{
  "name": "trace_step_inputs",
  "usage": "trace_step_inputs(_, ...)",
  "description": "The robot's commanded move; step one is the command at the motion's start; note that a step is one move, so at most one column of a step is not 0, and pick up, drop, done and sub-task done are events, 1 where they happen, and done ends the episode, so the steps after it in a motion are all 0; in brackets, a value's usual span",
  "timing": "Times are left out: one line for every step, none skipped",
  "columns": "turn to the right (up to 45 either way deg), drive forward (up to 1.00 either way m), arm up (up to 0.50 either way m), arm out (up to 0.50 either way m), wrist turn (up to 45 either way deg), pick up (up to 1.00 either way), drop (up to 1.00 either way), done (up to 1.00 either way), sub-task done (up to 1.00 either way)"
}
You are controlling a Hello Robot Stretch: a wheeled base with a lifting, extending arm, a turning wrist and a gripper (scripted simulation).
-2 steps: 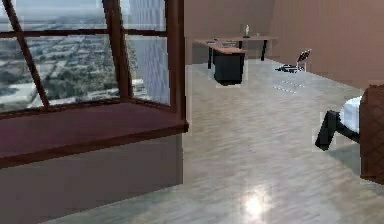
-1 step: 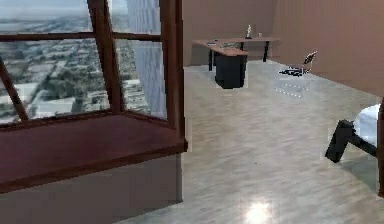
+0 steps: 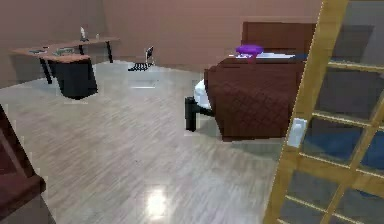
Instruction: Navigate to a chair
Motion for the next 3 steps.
trace_step_inputs(0.0,0.65,0.00,0.00,0.0,0.00,0.00,0.00,0.00)
trace_step_inputs(-42.0,0.00,0.00,0.00,0.0,0.00,0.00,0.00,0.00)
trace_step_inputs(0.0,1.00,0.00,0.00,0.0,0.00,0.00,0.00,0.00)
